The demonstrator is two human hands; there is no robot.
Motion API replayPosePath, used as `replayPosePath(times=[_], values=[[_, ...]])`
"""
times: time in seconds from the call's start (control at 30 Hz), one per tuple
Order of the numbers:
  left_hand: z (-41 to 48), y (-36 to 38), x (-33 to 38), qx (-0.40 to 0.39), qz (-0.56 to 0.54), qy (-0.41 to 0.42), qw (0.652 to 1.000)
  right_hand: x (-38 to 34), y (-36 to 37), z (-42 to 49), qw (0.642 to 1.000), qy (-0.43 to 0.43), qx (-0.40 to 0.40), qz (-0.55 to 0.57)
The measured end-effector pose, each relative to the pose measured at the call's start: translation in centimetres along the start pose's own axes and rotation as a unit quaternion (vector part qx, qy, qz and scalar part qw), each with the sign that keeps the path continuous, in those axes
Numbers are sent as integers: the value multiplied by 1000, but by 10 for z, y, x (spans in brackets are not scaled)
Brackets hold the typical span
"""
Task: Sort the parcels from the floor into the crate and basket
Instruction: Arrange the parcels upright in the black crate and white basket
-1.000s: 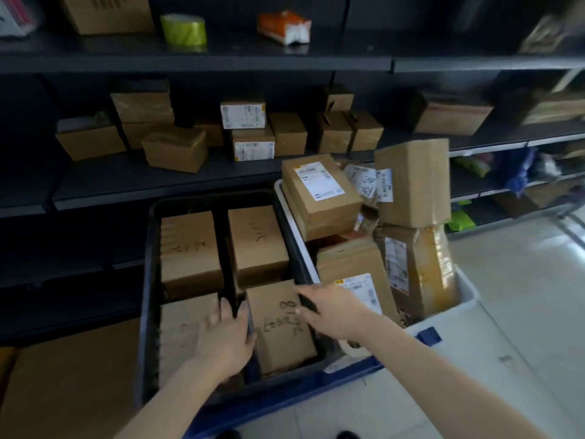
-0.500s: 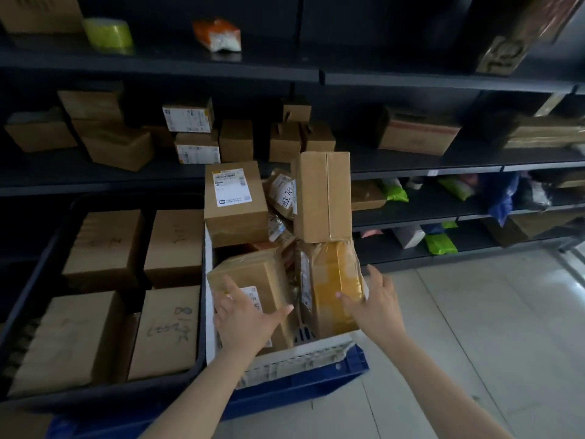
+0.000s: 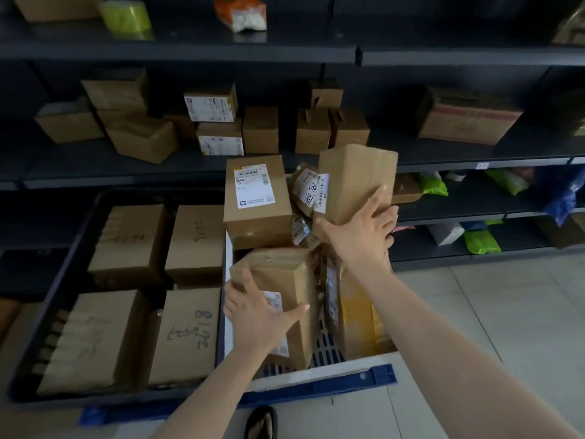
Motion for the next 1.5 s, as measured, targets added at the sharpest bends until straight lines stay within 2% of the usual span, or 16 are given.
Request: replayPosePath(times=[0.07,0.2,0.27,0.4,0.53,0.67,0.77,0.83,1.0,1.07,1.13,1.27,1.33,1.4,1.43,1.5], values=[[-1,-14,10,-7,-17,24,1000,3,-3,5,999,18,31,24],[13,-47,18,-47,8,-2,999,12,-21,14,994,25,59,87],[22,-56,20,-74,22,-21,997,13,-33,15,982,29,46,180],[32,-69,32,-89,86,-38,992,1,-51,-5,897,-6,-43,440],[36,-97,33,-42,86,-81,992,-7,-33,-29,830,32,-200,520],[36,-112,27,50,193,-50,979,-5,-12,-44,775,122,-261,562],[37,-97,7,-2,117,-85,990,-1,-7,-49,742,159,-281,587],[32,-87,1,-2,79,-57,995,-2,-5,-54,734,159,-312,583],[36,-82,-18,-18,-174,-49,983,-16,20,-79,773,91,-404,480],[40,-87,-30,-37,-247,-63,966,-22,32,-87,771,72,-424,470],[45,-88,-49,-75,-311,-124,939,-27,41,-94,759,65,-446,470],[18,-104,-41,-118,-471,-192,853,-29,57,-106,734,96,-441,507],[-8,-110,-23,-172,-476,-136,851,-25,63,-112,724,100,-441,521],[-32,-111,-4,-216,-387,-72,894,-23,63,-115,711,90,-443,539],[-37,-110,-3,-221,-353,-64,907,-23,62,-116,707,82,-441,547],[-41,-115,-5,-231,-356,-78,902,-27,63,-117,700,55,-440,560]])
Point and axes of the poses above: each hand's wrist, its own z-axis towards the middle knuckle, its own y-axis out of the palm, x = y × z, the point moved 5 cm from there along z, towards the middle knuckle, and after that the axes turned 12 degrees about -y, right-handed, at the moved point
